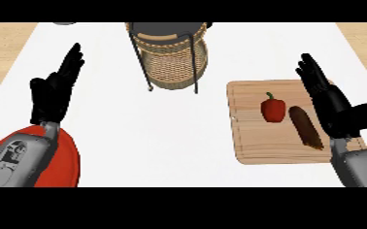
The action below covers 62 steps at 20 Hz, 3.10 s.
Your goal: Pick the sweet potato from the cutting board and place it in the tiered basket
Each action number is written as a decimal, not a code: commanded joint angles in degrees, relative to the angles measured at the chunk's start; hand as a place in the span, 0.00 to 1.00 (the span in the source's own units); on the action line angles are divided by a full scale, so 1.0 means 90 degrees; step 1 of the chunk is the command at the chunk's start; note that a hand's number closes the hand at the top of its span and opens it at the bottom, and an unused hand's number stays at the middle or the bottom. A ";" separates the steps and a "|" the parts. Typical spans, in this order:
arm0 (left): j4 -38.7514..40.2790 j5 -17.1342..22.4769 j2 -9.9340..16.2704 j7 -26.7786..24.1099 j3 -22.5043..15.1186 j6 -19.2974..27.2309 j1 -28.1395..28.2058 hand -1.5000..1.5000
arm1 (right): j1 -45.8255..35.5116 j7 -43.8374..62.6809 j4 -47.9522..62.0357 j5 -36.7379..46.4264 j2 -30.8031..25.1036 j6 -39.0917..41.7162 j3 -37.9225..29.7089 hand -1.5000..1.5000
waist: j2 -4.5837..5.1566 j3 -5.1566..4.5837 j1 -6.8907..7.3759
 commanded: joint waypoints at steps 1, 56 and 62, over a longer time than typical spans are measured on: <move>0.0059 0.0065 -0.0070 0.0128 0.0081 -0.0174 -0.0271 0.50 | 0.0191 -0.0368 -0.0308 0.0191 -0.0073 0.0327 0.0140 1.00 | 0.0065 -0.0208 0.0128; -0.1089 0.0531 -0.0736 0.0921 0.0896 -0.1262 0.1228 0.50 | 0.0972 0.5569 -0.0958 1.0311 0.0017 0.2035 0.1959 0.00 | 0.0066 -0.0209 0.0184; -0.1419 0.0503 -0.0701 0.0866 0.1102 -0.1456 0.1642 0.50 | 0.0642 0.4908 0.0099 1.0431 0.0075 0.1446 0.1443 0.00 | 0.0068 -0.0207 0.0232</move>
